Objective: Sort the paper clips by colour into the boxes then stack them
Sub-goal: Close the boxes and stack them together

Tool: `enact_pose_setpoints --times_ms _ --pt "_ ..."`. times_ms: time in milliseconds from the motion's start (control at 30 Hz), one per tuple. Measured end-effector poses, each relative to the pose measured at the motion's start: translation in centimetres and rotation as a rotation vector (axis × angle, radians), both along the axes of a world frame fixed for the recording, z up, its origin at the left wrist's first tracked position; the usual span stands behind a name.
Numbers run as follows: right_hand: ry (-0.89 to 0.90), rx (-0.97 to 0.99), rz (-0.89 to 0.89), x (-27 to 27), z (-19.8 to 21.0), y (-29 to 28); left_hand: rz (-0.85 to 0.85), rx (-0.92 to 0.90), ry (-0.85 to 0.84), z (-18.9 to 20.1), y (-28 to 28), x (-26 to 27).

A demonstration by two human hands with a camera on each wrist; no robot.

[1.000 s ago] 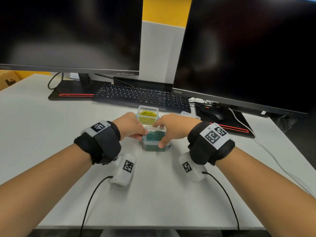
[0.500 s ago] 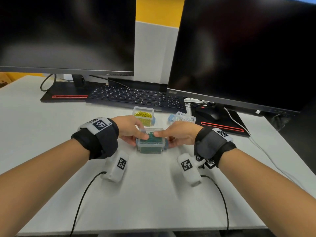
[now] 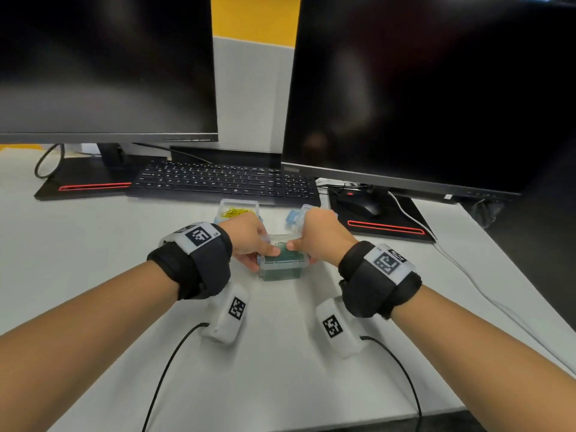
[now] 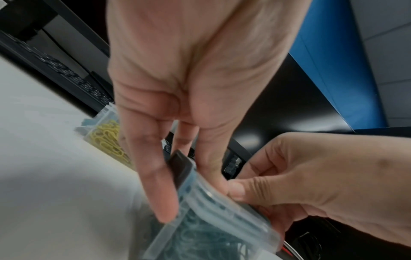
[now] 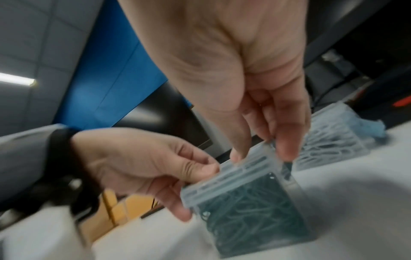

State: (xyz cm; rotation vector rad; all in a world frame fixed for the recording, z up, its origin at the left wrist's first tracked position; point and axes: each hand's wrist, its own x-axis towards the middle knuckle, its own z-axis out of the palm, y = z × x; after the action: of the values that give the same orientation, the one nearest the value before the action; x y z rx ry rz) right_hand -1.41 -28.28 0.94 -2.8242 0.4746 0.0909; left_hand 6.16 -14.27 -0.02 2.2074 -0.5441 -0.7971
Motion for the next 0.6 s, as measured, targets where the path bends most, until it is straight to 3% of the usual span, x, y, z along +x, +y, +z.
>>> enact_pose_setpoints --times_ms 67,200,267,367,467,600 --pt "-0.005 -0.090 0.032 -0.2 0.5 0.0 0.009 -0.008 0.011 0.2 -0.2 0.0" --pt "0.182 -0.020 0.216 -1.3 0.3 -1.0 -0.010 -0.033 0.030 0.0 -1.0 -0.1" --pt "0.181 -0.015 0.303 -1.4 -0.8 -1.3 -0.027 -0.051 0.021 -0.3 -1.7 -0.4" --pt "-0.054 0.159 0.269 -1.4 -0.1 -4.0 0.047 -0.158 -0.077 0.2 -2.6 -0.3" --pt "-0.369 0.176 0.174 -0.7 1.8 -7.5 0.138 -0.308 -0.123 0.6 -3.5 0.4" --pt "-0.340 0.168 0.095 1.4 1.7 -9.1 0.051 -0.200 -0.140 -1.5 -5.4 1.3"
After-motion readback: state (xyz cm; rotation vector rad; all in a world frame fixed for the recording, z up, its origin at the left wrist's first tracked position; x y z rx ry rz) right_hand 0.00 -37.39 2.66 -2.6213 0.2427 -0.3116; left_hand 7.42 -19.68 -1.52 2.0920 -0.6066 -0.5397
